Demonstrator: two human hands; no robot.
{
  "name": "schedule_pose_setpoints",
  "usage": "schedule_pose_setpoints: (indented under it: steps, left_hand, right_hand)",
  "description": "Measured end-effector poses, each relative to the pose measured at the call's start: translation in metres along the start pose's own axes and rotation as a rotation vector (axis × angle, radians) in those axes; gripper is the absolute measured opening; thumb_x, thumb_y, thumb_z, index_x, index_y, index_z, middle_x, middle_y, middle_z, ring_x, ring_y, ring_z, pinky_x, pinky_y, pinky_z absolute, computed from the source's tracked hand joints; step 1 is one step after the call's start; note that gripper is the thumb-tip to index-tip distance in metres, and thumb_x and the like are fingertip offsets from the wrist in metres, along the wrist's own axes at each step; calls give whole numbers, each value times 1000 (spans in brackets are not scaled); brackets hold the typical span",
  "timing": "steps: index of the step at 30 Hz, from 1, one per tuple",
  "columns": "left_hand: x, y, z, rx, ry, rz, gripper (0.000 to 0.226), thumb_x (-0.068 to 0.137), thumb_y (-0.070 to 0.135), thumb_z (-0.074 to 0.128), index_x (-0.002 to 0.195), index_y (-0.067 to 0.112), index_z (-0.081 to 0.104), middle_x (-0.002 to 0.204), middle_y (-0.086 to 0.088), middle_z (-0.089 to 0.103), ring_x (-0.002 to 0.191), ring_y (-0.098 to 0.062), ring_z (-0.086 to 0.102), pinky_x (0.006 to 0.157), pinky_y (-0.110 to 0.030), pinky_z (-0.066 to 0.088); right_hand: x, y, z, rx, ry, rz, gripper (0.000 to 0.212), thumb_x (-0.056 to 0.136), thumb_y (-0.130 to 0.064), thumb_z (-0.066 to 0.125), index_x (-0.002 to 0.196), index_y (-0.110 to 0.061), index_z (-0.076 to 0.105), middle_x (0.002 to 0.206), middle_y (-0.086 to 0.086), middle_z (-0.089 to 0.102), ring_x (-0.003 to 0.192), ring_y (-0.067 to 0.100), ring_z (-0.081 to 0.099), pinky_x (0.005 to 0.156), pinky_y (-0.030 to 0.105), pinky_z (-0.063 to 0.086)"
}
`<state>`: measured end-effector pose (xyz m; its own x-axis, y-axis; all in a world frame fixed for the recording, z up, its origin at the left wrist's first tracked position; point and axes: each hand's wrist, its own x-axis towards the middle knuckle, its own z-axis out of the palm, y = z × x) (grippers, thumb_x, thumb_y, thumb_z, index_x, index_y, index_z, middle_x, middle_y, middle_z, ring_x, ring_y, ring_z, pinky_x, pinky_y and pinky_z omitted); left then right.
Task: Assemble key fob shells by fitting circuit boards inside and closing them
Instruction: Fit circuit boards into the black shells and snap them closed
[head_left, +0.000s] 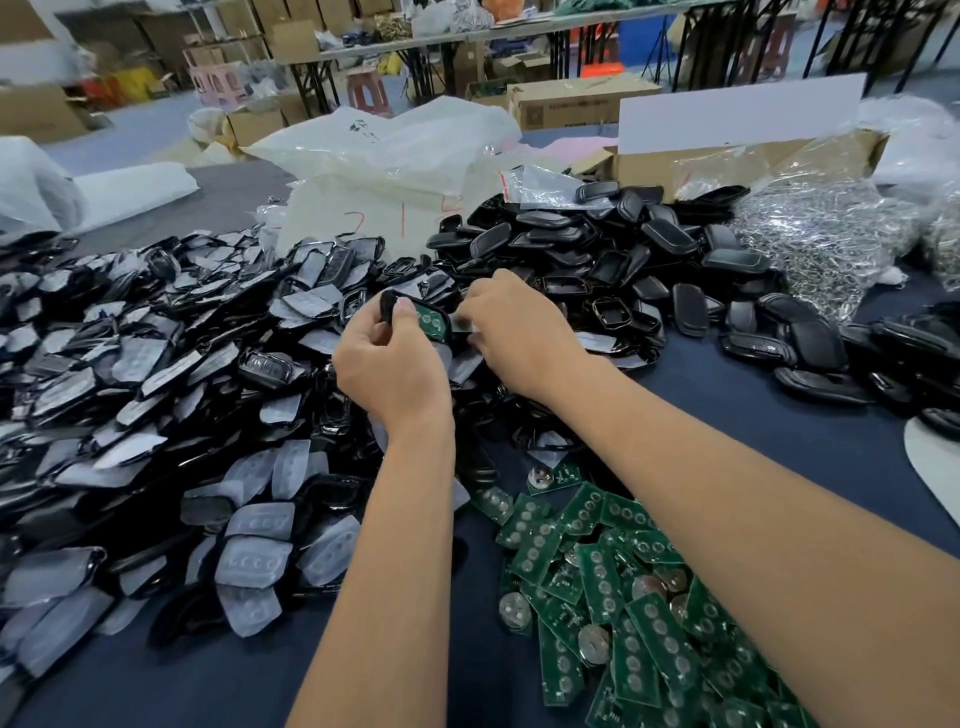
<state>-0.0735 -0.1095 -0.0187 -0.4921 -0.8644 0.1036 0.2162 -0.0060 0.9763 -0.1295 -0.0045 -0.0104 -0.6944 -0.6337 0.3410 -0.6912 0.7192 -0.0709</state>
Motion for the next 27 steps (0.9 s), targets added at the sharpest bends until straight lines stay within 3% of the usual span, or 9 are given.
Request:
schedule_pose_setpoints:
  steps: [3,5,7,11,15,17,20,24,27]
  left_hand:
    - [-5,0,1,3,-14,24,10,93,16,71,93,11,80,58,22,58,56,1,53,64,-22,46]
    - [-10,2,3,-10,-18,25,13,94,16,71,102,16,81,81,15,73,74,-2,67,75,-23,56]
    - [-17,3,6,8,-90,26,16,95,16,70,108,18,79,91,7,77,85,-8,72,85,-29,59]
    - [-43,-2,15,191,-502,92,14,92,24,75,105,25,69,83,-3,76,70,-17,67,71,-33,54]
    - [-72,-11,21,406,-856,286,12,88,24,79,96,30,73,69,9,69,64,-3,61,64,-22,46]
    - [-77,-16,22,519,-907,400,16,88,22,80,101,31,80,79,13,70,79,-4,64,78,-27,50]
    - [-77,-19,23,574,-858,502,19,94,21,74,111,25,79,102,8,75,104,-19,65,97,-41,51]
    - [-73,-15,21,395,-875,414,18,100,22,67,112,20,80,104,12,77,100,-1,68,91,-24,54]
    - [-73,-14,21,287,-979,293,13,95,13,73,101,20,82,90,9,79,84,-3,71,80,-25,57]
  right_hand:
    - [-3,2,-1,-2,24,23,27,101,-8,57,120,-21,71,116,-2,64,113,21,46,83,33,49]
    - [-8,6,-8,124,120,118,25,102,-13,58,119,-19,75,111,1,70,112,23,47,85,38,49]
    - [-17,16,-19,258,259,270,22,102,-17,61,114,-16,79,104,3,75,108,26,54,88,38,47]
    - [-56,50,-36,558,446,561,14,95,-15,70,103,-17,81,88,-6,77,87,13,70,83,29,52]
    - [-105,71,-39,861,508,728,14,91,-14,79,89,-27,72,74,-11,74,68,-6,67,67,13,49]
    - [-122,75,-37,869,480,730,19,89,-15,81,82,-31,73,71,-14,75,69,-7,69,65,10,49]
    - [-138,75,-39,798,405,662,22,88,-14,81,83,-35,77,76,-22,75,75,-4,71,67,10,51]
    - [-141,69,-40,729,276,508,14,88,-13,82,95,-25,83,83,-11,78,82,6,73,83,31,60]
    - [-140,66,-37,871,296,473,15,88,-8,81,97,-20,82,85,-5,80,85,10,76,82,30,61]
